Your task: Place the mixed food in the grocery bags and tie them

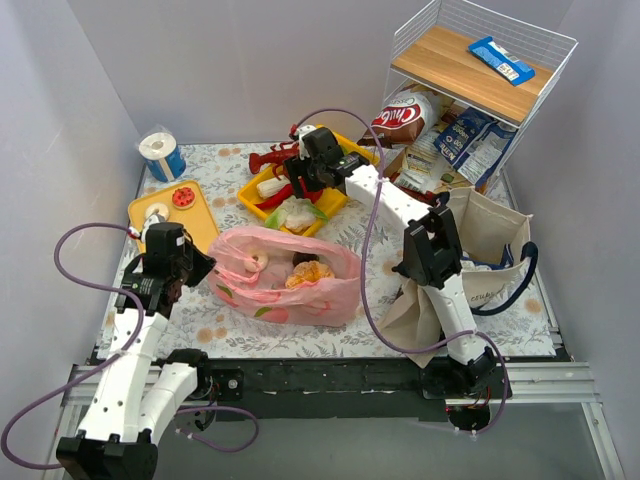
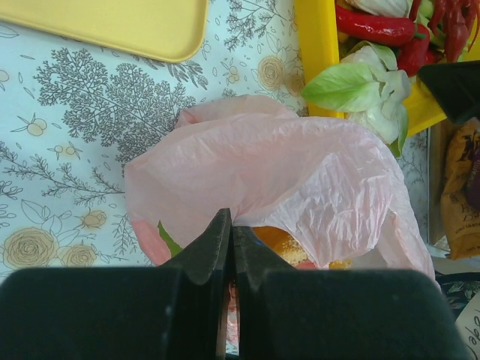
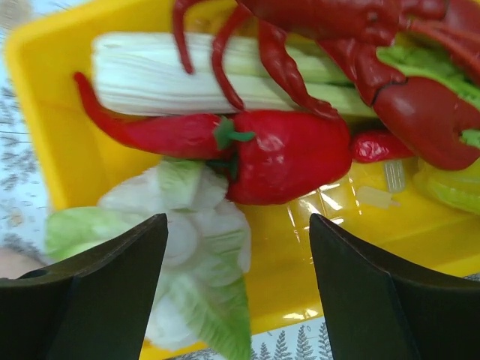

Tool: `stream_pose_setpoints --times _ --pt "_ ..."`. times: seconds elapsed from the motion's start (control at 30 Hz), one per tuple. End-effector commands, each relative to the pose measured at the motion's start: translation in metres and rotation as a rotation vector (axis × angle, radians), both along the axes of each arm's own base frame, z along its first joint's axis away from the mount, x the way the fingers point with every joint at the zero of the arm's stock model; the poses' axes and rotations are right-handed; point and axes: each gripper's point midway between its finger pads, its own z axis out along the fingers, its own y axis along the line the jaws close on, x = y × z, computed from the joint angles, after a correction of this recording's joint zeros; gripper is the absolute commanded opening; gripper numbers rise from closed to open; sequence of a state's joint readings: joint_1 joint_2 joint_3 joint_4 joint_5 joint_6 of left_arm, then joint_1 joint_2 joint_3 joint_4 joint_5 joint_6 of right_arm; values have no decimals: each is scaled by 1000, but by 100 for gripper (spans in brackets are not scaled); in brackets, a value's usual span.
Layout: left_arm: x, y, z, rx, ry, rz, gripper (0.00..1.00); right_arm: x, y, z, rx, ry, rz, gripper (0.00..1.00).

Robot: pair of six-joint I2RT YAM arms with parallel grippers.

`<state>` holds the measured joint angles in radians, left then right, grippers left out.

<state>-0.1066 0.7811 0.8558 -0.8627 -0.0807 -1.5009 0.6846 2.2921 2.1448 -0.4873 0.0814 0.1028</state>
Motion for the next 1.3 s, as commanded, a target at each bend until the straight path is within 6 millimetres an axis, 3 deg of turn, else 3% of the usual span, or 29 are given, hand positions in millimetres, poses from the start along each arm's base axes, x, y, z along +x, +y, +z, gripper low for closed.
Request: stream_pose_setpoints --times 0.0,0.2,0.37,0.57,0.63,0.77,0.93,0.97,1.03,1.07,1.13,1.17,1.23,1.27 --pt "-9 11 -1 11 6 72 0 25 -9 -7 32 -6 -82 84" --pt "-8 5 -3 -11 11 43 0 35 -8 -44 -25 -9 -61 83" --pt "-7 -4 0 -23 -3 -18 0 44 -2 -61 -36 -36 -25 83" --pt "-6 -10 4 -28 -26 -70 0 59 9 -62 4 -86 -15 82" --pt "-8 -10 4 -23 -19 -76 0 63 9 -61 7 -99 -18 78" --pt "-7 -10 5 -17 -20 -81 0 66 4 -70 -3 -86 -21 53" --pt "-8 -11 2 -24 -25 -82 0 64 -3 -57 1 -103 -22 31" --pt "-8 -11 1 -25 -23 -81 0 64 -4 -41 15 -127 -23 23" --pt "-8 -11 1 -29 -27 -78 0 58 -9 -39 9 -127 -25 17" --pt "-9 -11 0 -30 -26 -77 0 56 -10 -19 26 -155 -26 10" --pt "-9 -17 1 -53 -33 -100 0 51 -16 -15 21 -162 -32 1" --pt "-9 -17 1 -52 -35 -101 0 49 -19 2 30 -185 -35 1" --pt "-9 -17 0 -48 -37 -108 0 42 -27 5 15 -179 -43 1" --pt "-8 -17 0 -42 -37 -113 0 37 -31 21 26 -197 -45 1"
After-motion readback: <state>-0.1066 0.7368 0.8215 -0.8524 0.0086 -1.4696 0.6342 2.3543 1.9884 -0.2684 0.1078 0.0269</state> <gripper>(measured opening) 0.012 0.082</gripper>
